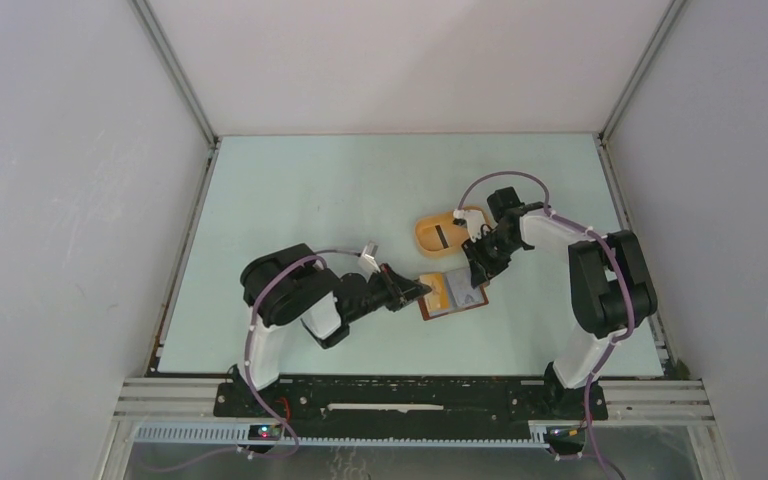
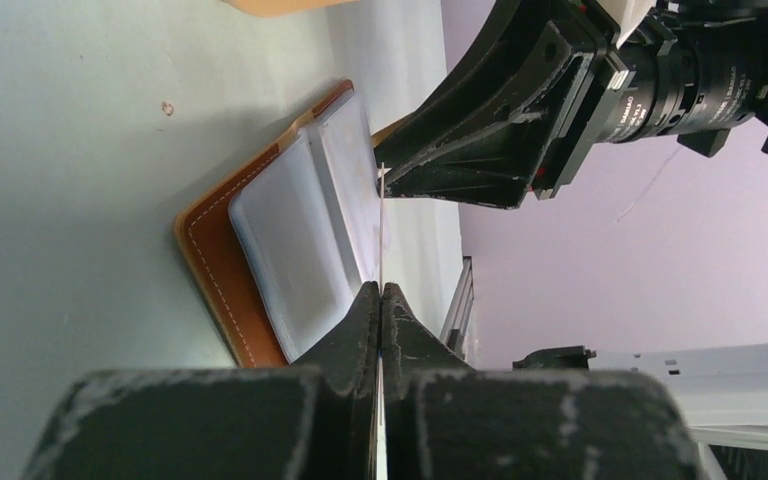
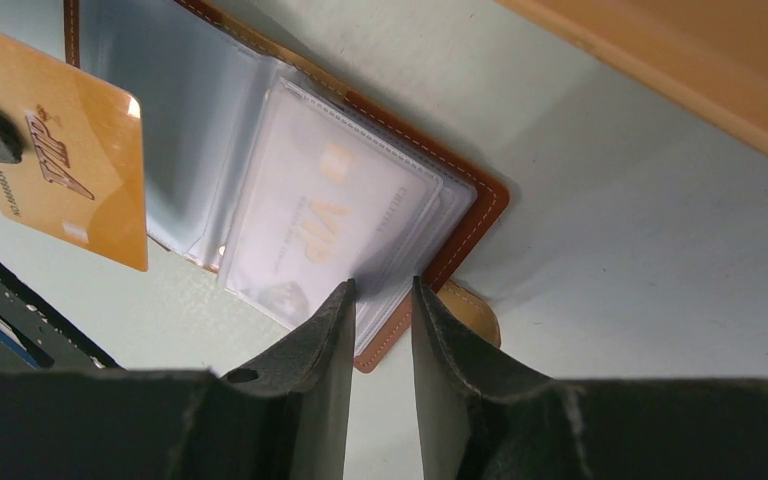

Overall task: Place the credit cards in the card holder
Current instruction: Insert the credit card into the card holder.

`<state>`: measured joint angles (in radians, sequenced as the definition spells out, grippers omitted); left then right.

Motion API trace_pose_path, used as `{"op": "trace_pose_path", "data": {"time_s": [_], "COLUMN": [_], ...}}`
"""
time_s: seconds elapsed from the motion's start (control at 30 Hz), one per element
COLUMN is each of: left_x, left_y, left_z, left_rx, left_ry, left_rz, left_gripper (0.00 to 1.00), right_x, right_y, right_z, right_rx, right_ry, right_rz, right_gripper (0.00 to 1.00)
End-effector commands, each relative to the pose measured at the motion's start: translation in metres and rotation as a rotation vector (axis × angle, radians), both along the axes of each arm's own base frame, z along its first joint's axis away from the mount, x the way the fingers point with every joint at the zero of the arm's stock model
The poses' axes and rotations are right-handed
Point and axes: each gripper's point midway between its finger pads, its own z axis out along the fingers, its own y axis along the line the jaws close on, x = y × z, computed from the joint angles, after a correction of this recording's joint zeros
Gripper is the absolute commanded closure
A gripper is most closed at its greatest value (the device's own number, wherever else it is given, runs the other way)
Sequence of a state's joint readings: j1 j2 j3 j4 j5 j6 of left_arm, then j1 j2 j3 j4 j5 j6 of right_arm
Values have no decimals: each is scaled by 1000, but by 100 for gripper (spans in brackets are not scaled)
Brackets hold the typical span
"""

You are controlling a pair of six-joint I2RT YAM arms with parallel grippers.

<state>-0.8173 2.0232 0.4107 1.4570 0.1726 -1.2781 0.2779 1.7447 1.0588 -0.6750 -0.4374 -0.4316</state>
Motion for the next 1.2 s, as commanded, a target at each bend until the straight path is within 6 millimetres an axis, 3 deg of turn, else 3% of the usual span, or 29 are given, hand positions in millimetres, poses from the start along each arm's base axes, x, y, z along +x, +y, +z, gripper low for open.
{"op": "trace_pose_path", "data": {"time_s": [0.0,0.17,0.43,0.93,1.17], "left_x": [13,15,26,25,19], "left_y": [-10,-17,-8,-8,-6], "left_z": [17,14,5,-11,3], "left_rx": [-76,-87,-45,4,-17], "left_ry": [-13,4,-17,-20,-41], "left_rz": [35,42,164,255,250], "left_gripper": [100,100,100,100,100], "right_x": [11,9,9,8,7], "right_y": [-4,-3,-2,0,0], "right_z": [-3,-4,-1,3,3], "right_rx": [-48,-47,-39,-26,-26], "right_ry": [-26,-14,-14,-15,-13], "right_rz": [-6,-5,-5,-4,-4], "right_gripper": [66,66,66,66,67]}}
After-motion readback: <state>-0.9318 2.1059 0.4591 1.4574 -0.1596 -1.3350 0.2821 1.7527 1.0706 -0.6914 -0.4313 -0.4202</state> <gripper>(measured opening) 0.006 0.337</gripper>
